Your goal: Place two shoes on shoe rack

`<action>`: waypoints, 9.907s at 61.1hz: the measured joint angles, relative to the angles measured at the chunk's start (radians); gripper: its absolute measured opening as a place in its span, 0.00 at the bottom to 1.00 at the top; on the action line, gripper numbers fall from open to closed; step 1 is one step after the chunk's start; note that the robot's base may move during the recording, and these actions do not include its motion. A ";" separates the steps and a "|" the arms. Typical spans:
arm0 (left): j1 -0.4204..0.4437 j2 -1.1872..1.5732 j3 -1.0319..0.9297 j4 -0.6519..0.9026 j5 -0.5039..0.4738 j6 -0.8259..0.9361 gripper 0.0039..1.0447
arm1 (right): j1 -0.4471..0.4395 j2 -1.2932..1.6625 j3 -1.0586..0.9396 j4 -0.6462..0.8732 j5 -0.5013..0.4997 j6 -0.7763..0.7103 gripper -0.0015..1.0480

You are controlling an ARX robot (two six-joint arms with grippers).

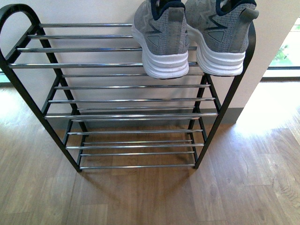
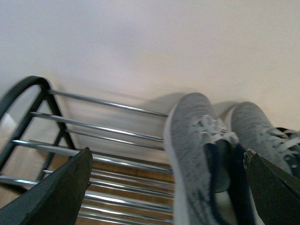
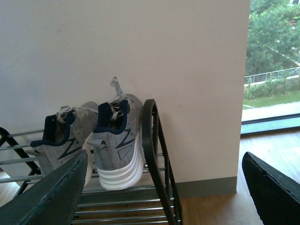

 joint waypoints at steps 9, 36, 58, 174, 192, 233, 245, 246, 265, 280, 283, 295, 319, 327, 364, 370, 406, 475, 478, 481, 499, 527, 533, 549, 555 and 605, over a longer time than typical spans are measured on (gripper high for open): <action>0.016 -0.245 -0.275 0.116 -0.105 0.060 0.91 | 0.000 0.000 0.000 0.000 0.000 0.000 0.91; 0.155 -0.621 -0.690 0.210 -0.066 0.093 0.88 | 0.000 0.000 0.000 0.000 0.000 0.000 0.91; 0.352 -0.839 -0.987 0.546 0.357 0.423 0.21 | 0.023 -0.072 -0.051 -0.043 -0.021 -0.161 0.59; 0.553 -1.562 -1.149 -0.011 0.549 0.435 0.17 | 0.145 -0.736 -0.238 -0.502 0.098 -0.203 0.15; 0.553 -1.562 -1.149 -0.011 0.546 0.435 0.70 | 0.144 -0.736 -0.238 -0.502 0.094 -0.203 0.67; 0.553 -1.562 -1.149 -0.011 0.550 0.437 0.91 | 0.145 -0.737 -0.238 -0.504 0.101 -0.203 0.91; 0.553 -1.562 -1.149 -0.011 0.550 0.438 0.91 | 0.145 -0.737 -0.238 -0.505 0.101 -0.203 0.91; 0.553 -1.562 -1.149 -0.011 0.550 0.437 0.91 | 0.145 -0.737 -0.238 -0.505 0.101 -0.203 0.91; 0.553 -1.562 -1.149 -0.011 0.550 0.437 0.91 | 0.145 -0.737 -0.238 -0.505 0.100 -0.203 0.91; 0.553 -1.562 -1.149 -0.011 0.550 0.437 0.91 | 0.145 -0.737 -0.238 -0.505 0.101 -0.203 0.91; 0.553 -1.562 -1.149 -0.011 0.550 0.438 0.91 | 0.145 -0.737 -0.238 -0.505 0.100 -0.203 0.91; 0.553 -1.562 -1.149 -0.011 0.550 0.438 0.91 | 0.145 -0.738 -0.238 -0.505 0.101 -0.203 0.91; 0.553 -1.562 -1.149 -0.011 0.549 0.437 0.91 | 0.146 -0.737 -0.238 -0.505 0.100 -0.203 0.91; 0.553 -1.562 -1.149 -0.011 0.550 0.438 0.91 | 0.146 -0.738 -0.238 -0.505 0.098 -0.203 0.91; 0.553 -1.562 -1.149 -0.011 0.548 0.438 0.91 | 0.145 -0.737 -0.238 -0.505 0.095 -0.203 0.91; 0.553 -1.562 -1.149 -0.011 0.549 0.437 0.91 | 0.145 -0.737 -0.238 -0.505 0.095 -0.203 0.91; 0.553 -1.562 -1.149 -0.011 0.549 0.438 0.91 | 0.145 -0.737 -0.238 -0.505 0.097 -0.203 0.91; 0.553 -1.562 -1.149 -0.011 0.549 0.438 0.91 | 0.146 -0.737 -0.238 -0.505 0.098 -0.203 0.91; 0.553 -1.562 -1.149 -0.011 0.549 0.438 0.91 | 0.146 -0.737 -0.238 -0.505 0.098 -0.203 0.91; 0.553 -1.562 -1.149 -0.011 0.549 0.438 0.91 | 0.146 -0.737 -0.238 -0.506 0.098 -0.203 0.91; 0.553 -1.562 -1.149 -0.011 0.549 0.438 0.91 | 0.146 -0.737 -0.238 -0.505 0.098 -0.203 0.91; 0.553 -1.562 -1.149 -0.011 0.549 0.438 0.91 | 0.146 -0.737 -0.238 -0.505 0.098 -0.203 0.91; 0.553 -1.562 -1.149 -0.011 0.549 0.438 0.91 | 0.146 -0.737 -0.238 -0.505 0.098 -0.203 0.91; 0.553 -1.562 -1.149 -0.011 0.549 0.438 0.91 | 0.146 -0.737 -0.238 -0.505 0.098 -0.203 0.91; 0.553 -1.562 -1.149 -0.011 0.550 0.438 0.91 | 0.146 -0.737 -0.238 -0.505 0.100 -0.203 0.91; 0.553 -1.562 -1.149 -0.011 0.547 0.438 0.91 | 0.146 -0.737 -0.238 -0.505 0.097 -0.203 0.91</action>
